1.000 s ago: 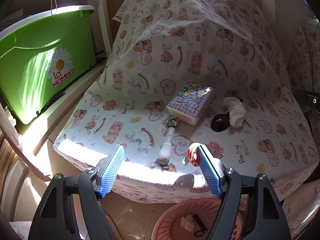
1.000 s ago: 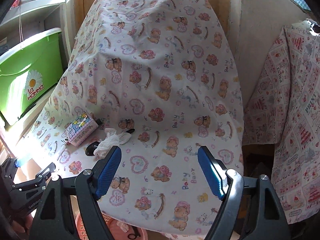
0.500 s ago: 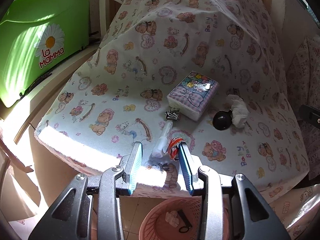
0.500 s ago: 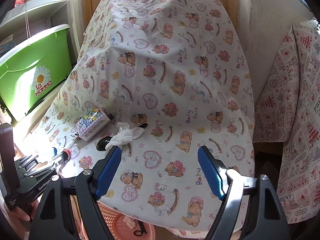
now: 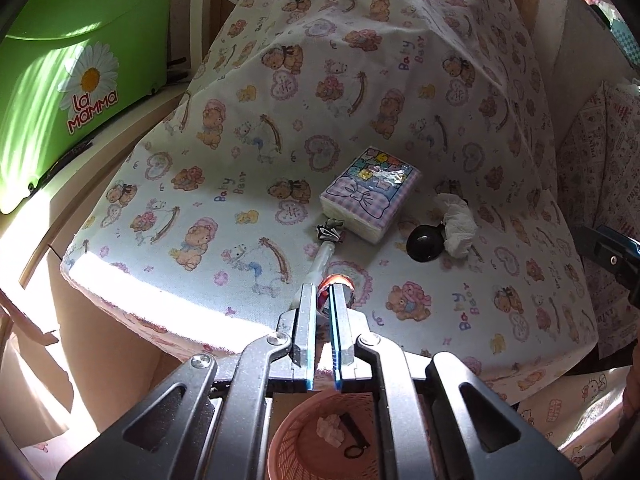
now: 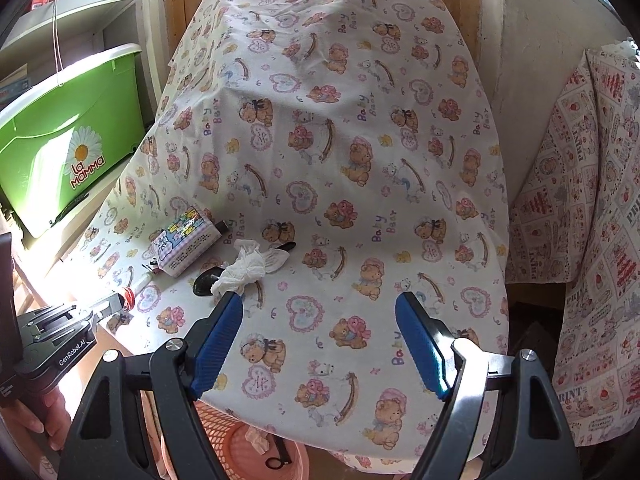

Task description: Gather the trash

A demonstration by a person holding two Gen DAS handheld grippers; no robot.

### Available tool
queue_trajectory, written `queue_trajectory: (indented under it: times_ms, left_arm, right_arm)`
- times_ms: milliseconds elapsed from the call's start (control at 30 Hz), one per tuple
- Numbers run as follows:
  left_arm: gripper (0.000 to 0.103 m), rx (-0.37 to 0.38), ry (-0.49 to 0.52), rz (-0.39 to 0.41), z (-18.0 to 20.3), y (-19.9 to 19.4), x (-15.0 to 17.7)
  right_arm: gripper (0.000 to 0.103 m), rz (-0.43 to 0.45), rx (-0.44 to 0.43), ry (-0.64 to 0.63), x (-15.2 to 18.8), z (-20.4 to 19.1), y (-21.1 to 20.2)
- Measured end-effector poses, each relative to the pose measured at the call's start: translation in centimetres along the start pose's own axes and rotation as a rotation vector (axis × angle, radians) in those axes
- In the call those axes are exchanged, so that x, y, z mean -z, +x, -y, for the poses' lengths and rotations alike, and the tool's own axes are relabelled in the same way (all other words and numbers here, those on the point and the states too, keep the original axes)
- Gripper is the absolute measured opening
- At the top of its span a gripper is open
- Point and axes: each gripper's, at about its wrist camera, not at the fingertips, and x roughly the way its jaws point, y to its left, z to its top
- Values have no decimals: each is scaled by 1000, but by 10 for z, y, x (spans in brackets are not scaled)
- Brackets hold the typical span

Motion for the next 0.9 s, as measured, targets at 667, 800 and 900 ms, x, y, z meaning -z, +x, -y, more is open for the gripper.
queue_trajectory:
  times_ms: [667,800,900]
  left_arm:
    - [34,-93,-14,-7,-13,27,-13]
    - [37,-113,2,0,-16,32,-16]
    - [46,-125,-4,3,-21,35,-19]
  right_arm:
    - [81,-26,-2,6,2,2,4]
    - [81,-27,-7,2,2,2,3]
    - [81,-31,-6,-8,3,0,4]
